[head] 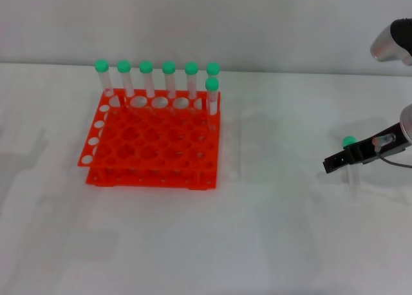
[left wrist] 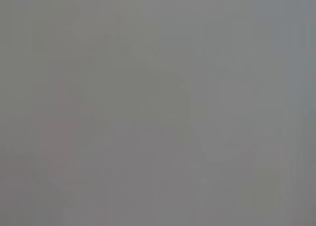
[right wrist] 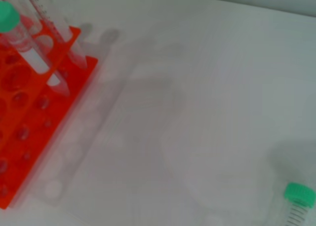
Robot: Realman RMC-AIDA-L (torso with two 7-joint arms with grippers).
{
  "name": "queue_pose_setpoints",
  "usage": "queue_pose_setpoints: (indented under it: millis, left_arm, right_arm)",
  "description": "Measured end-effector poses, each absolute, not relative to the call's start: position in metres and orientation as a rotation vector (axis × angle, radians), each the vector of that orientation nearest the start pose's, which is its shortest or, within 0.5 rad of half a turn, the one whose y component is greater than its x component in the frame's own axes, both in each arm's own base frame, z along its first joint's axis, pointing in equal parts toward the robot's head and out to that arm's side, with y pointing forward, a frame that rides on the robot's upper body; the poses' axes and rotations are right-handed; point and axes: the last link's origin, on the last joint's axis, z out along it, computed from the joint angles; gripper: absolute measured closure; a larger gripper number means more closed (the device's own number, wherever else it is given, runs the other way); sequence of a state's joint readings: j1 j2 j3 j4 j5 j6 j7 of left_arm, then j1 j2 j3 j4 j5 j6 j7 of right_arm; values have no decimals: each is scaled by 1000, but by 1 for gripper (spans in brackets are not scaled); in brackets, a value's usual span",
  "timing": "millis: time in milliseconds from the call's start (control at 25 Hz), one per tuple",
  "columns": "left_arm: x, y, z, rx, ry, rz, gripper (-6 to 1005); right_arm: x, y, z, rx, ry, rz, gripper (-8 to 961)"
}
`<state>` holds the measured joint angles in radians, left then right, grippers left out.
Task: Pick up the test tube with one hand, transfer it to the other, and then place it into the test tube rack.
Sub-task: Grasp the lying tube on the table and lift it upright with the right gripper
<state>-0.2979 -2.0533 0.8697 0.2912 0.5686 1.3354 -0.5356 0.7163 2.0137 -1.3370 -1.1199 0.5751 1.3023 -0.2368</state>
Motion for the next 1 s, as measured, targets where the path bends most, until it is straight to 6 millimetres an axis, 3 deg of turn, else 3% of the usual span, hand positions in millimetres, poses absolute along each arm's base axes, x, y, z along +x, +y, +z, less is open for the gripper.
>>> queue_pose_setpoints:
  millis: [1000]
  left_arm:
    - [-357,306,82,-1412,-468,-904,104]
  right_arm:
    - [198,416,-3,-2194,1178,-383,226]
